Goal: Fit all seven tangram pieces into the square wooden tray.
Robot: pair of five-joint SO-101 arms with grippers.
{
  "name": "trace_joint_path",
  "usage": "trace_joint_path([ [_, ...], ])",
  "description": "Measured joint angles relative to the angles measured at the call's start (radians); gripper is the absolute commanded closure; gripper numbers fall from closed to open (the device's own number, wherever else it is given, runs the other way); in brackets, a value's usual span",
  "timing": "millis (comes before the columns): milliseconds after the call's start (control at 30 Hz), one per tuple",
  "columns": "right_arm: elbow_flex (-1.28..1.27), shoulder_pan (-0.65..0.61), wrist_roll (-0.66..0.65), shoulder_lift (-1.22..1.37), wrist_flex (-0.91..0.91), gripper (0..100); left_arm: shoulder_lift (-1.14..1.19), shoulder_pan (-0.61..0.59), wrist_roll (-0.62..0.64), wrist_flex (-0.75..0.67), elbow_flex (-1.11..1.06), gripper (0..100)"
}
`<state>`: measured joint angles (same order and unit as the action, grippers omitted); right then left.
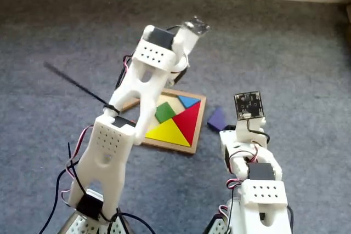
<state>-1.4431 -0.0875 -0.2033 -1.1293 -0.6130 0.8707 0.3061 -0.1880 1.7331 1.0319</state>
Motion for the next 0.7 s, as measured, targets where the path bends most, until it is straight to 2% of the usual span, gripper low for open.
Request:
trace_joint_path([
  [167, 0.0, 0.0, -0.006, 0.0, 0.0, 98.8, -0.003, -0.089, -0.002, 0.021, -0.015, 99],
  [300, 0.0, 0.0, -0.006, 0.0, 0.0, 98.8, -0.054, -0.146, -0.023, 0.021, -0.14, 98],
  [533, 0.0, 0.0, -0.006, 0.0, 0.0, 98.8, -0.172, -0.247, -0.1, 0.021, -0.302, 78],
  [700, 0.0, 0.0, -0.006, 0.0, 0.0, 98.8, -0.164, -0.321, -0.115, 0.021, -0.31, 77],
])
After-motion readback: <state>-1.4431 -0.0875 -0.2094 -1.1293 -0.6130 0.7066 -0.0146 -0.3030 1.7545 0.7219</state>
